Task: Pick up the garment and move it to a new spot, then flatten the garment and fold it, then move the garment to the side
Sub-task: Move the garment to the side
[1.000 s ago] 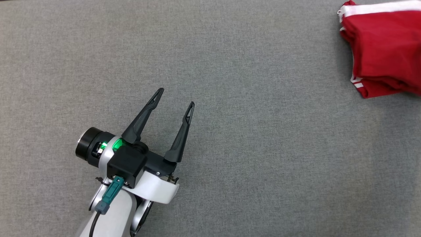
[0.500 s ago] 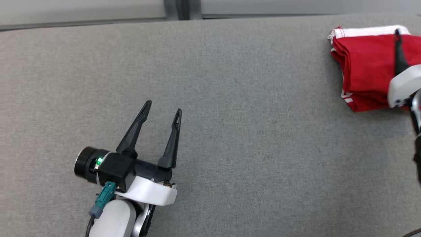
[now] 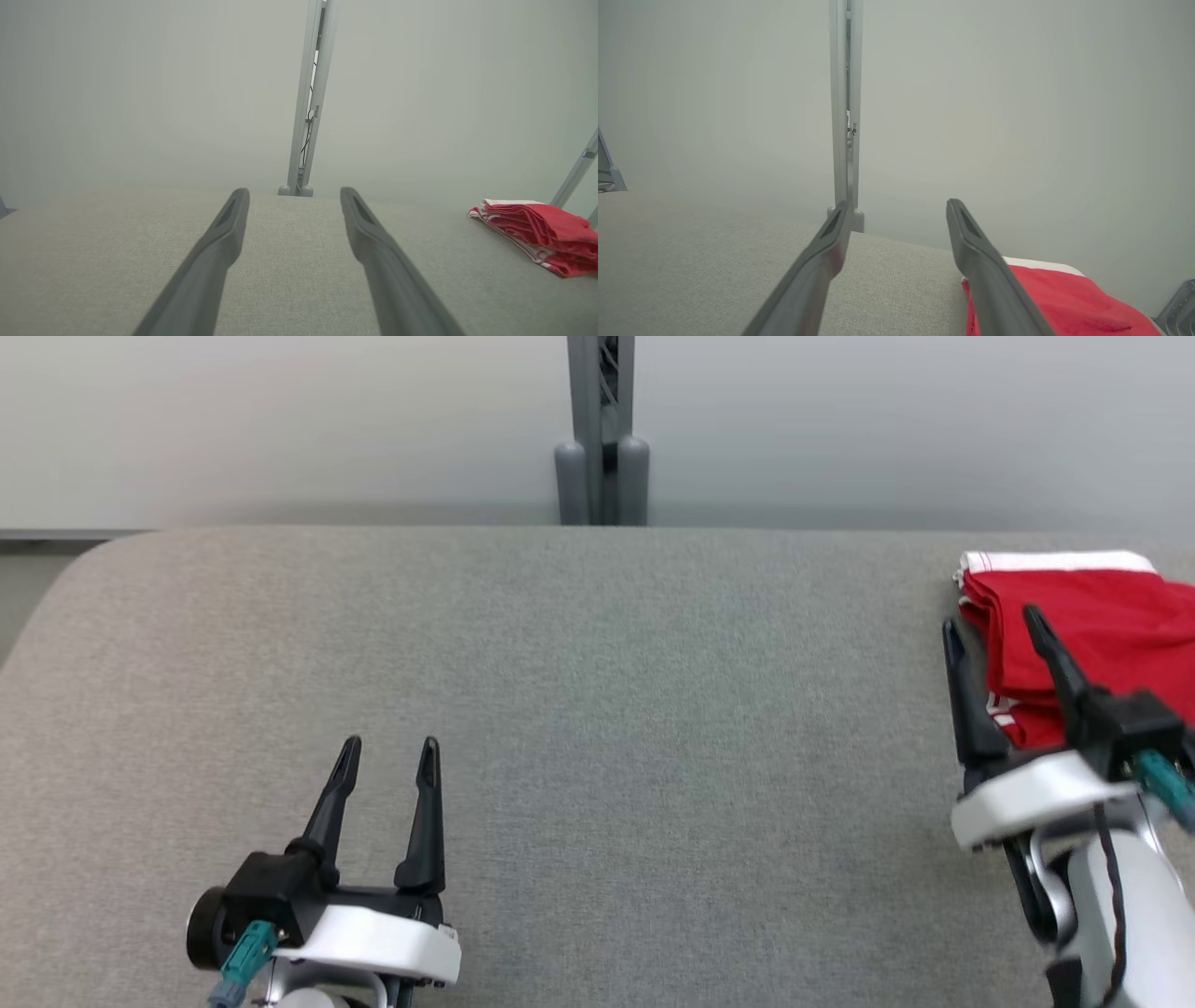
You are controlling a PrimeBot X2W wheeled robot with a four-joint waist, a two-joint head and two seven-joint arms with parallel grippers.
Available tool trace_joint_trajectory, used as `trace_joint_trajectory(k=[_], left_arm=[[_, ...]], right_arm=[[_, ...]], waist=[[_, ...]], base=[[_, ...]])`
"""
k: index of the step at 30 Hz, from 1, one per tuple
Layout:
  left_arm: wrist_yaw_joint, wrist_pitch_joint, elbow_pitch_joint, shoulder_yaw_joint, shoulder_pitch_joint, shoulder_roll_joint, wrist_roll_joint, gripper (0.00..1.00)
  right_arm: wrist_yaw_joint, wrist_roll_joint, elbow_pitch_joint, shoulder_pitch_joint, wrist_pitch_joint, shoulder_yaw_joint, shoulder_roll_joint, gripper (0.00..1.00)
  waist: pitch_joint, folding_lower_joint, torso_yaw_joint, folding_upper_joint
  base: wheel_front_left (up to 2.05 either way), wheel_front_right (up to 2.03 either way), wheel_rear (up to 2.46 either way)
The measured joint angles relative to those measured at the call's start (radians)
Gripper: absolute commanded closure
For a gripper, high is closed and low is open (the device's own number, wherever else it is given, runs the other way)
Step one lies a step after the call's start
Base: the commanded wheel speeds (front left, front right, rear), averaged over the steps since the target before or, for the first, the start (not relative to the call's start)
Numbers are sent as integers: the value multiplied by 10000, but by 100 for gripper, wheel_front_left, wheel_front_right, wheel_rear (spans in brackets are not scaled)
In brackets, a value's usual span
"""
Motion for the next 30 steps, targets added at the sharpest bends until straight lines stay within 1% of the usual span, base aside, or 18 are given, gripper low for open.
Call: trace_joint_trajectory(k=[3, 6, 12, 15, 19, 21, 30], left_arm=[[-15, -4, 90, 75, 307, -13, -167, 0], [-42, -19, 174, 138, 690, 69, -161, 0], [-173, -31, 537, 157, 1149, 94, -40, 0], [-328, -33, 556, 180, 1314, 29, 144, 0], [-441, -33, 648, 255, 1572, -58, 307, 0], [-487, -33, 642, 301, 1677, -90, 443, 0], [-706, -35, 690, 472, 1871, -213, 738, 0]], right_arm=[[-2, 255, -1120, 1191, 0, -23, 109, 0], [0, 378, -1931, 2382, 0, 63, 291, 0], [-2, 548, -3133, 4117, 0, -309, 476, 0], [0, 830, -3338, 4983, 0, -543, 558, 0], [-2, 1262, -3407, 5595, 0, -807, 577, 0], [-2, 1482, -3465, 5746, 2, -821, 587, 0], [-2, 1534, -3471, 5969, 0, -660, 591, 0]], waist=[[-413, 0, 184, 0], [-841, 0, 297, 0], [-1365, 0, 480, 0], [-1562, 0, 527, 0], [-1713, 0, 483, 0], [-1770, 0, 419, 0], [-1968, 0, 216, 0]], base=[[0, 0, 0], [0, 0, 0], [0, 0, 0], [0, 0, 0], [0, 0, 0], [0, 0, 0], [0, 0, 0]])
